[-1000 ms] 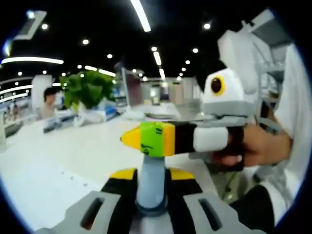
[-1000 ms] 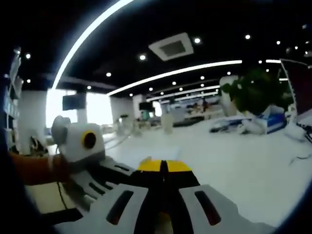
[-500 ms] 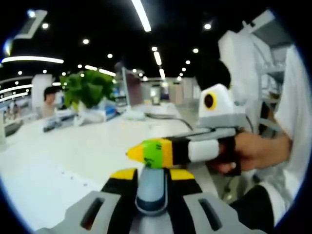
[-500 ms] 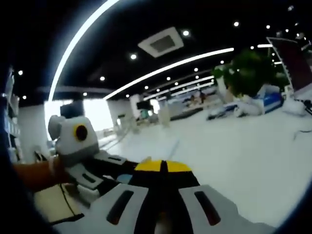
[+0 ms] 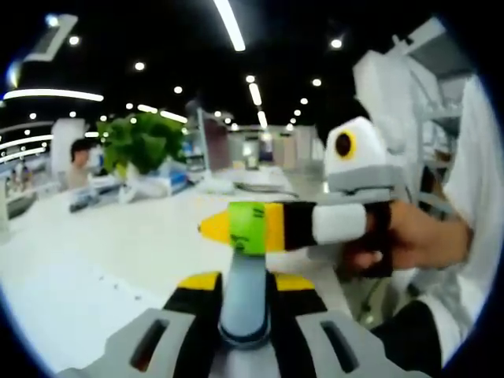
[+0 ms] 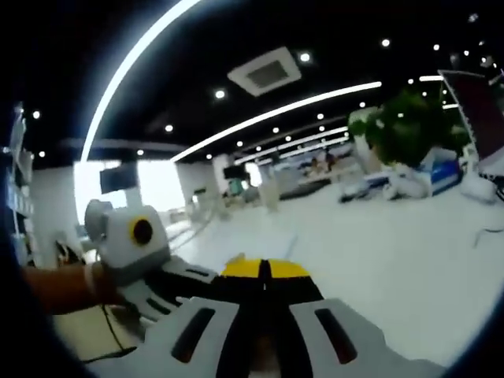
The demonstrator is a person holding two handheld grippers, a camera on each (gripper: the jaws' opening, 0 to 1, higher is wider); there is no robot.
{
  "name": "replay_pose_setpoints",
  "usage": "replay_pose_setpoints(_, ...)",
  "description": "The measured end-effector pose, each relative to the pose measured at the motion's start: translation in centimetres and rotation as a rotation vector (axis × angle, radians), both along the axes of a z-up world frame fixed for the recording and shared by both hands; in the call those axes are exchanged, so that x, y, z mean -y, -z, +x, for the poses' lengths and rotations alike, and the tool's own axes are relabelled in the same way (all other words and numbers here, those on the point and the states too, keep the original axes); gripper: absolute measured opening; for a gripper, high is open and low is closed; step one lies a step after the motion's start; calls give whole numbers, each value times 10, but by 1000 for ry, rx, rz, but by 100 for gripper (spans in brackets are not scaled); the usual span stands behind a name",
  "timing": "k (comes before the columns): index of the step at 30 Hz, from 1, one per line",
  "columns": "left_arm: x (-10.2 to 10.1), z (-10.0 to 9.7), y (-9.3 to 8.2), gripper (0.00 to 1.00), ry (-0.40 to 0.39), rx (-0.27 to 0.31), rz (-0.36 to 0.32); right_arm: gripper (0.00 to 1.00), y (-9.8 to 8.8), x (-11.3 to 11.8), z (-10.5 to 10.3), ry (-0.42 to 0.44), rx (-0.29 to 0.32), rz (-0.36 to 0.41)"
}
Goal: Pick up the paper insert the paper into the punch align the paper edges press the punch to punch holes
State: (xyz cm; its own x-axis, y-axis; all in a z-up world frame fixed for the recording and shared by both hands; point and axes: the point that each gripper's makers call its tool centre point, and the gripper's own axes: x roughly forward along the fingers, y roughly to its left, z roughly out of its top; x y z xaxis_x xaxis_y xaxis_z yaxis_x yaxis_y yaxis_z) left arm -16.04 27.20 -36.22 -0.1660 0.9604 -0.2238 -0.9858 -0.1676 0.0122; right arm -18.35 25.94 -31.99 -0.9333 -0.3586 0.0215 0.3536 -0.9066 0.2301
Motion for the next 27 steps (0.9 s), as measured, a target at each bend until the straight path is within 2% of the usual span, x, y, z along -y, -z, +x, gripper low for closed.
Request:
replay_pose_setpoints(4,0,0,0,25,1,-2,0,3,-1,0,0,4,-2,9)
replay_pose_setpoints(7,0,0,0,25,1,-4,0,3,-9,4,0,-5,-8,2)
replay_pose_setpoints(9,-1,-1,0,25,1,-1,0,4,-8,5,0,2,-8,47)
replay_pose_setpoints(27,-1,0,1,25,-2,2,0,4,-7,5,-4,6,15,74)
